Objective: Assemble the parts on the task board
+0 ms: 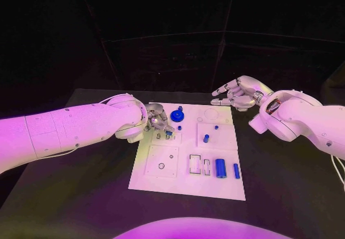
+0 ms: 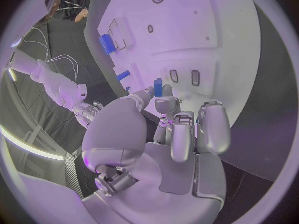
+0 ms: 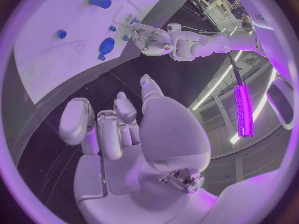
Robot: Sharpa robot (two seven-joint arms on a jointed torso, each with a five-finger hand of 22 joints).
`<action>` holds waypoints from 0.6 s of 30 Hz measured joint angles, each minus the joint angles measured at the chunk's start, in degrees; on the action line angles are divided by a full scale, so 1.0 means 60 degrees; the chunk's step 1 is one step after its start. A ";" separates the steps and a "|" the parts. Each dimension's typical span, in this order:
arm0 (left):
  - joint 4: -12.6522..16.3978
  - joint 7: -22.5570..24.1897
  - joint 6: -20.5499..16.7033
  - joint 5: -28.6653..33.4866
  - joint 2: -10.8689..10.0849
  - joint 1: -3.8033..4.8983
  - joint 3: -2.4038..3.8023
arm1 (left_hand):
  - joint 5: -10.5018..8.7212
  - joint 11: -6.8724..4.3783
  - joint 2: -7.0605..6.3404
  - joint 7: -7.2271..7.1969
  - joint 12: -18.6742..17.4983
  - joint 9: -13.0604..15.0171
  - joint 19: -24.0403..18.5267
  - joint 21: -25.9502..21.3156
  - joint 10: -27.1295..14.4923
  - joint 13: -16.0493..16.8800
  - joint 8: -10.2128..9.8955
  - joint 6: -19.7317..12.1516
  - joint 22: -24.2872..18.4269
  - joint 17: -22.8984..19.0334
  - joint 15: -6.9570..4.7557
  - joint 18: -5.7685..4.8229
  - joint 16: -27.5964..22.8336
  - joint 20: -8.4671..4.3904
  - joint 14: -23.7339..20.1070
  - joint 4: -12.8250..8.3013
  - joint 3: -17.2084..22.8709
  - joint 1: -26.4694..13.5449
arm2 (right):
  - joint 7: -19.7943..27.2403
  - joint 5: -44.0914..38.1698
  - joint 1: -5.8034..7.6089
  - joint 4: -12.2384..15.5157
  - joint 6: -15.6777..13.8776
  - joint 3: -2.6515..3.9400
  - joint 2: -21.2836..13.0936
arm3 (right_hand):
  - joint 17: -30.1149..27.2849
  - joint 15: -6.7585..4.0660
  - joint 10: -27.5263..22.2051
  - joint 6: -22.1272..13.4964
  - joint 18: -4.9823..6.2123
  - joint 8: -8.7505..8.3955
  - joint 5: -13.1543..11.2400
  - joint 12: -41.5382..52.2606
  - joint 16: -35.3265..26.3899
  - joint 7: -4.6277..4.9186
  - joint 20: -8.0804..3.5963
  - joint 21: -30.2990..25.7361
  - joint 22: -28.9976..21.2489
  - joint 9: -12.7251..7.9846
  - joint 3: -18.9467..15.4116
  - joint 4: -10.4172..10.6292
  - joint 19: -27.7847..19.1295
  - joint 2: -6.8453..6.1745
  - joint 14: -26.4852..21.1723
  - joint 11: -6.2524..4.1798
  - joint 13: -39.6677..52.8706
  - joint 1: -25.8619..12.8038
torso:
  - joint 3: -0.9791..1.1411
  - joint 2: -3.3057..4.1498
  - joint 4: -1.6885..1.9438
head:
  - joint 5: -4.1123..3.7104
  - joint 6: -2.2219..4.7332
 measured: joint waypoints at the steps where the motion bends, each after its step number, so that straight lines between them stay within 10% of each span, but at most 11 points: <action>1: 0.0009 0.0004 -0.0076 -0.0032 -0.0012 -0.0021 -0.0003 | 0.0000 0.0000 -0.0001 0.0000 0.0000 0.0000 0.0000 0.0000 0.0000 0.0000 0.0000 0.0000 0.0000 0.0000 0.0000 0.0000 0.0000 0.0000 0.0000 -0.0001 0.0001 -0.0002 | 0.0001 0.0000 0.0000 -0.0003 0.0001 0.0000 -0.0001 | 0.0000 0.0000 0.0000 0.0000 0.0000 0.0000 0.0000 0.0000 0.0000 0.0000 0.0000 0.0000 0.0000 0.0000 0.0000 0.0000 0.0000 0.0000 0.0000 0.0000 0.0000 0.0000 | 0.0001 0.0001 0.0002 | 0.0001 -0.0007; 18: -0.0030 -0.0085 -0.0552 -0.0602 -0.0038 -0.0276 -0.0068 | -0.0038 0.0004 -0.0073 0.0004 0.0000 0.0009 0.0000 0.0038 -0.0003 -0.0015 0.0040 0.0003 0.0019 0.0000 0.0000 0.0000 0.0000 0.0000 0.0000 -0.0104 0.0104 -0.0097 | 0.0029 -0.0065 -0.0001 -0.0043 0.0016 0.0000 0.0014 | -0.0002 0.0000 0.0000 0.0000 0.0000 0.0000 0.0000 0.0000 0.0000 0.0000 0.0000 0.0000 0.0001 -0.0001 0.0000 0.0000 0.0000 0.0000 0.0000 0.0000 0.0001 0.0000 | 0.0001 0.0014 -0.0016 | 0.0048 -0.0070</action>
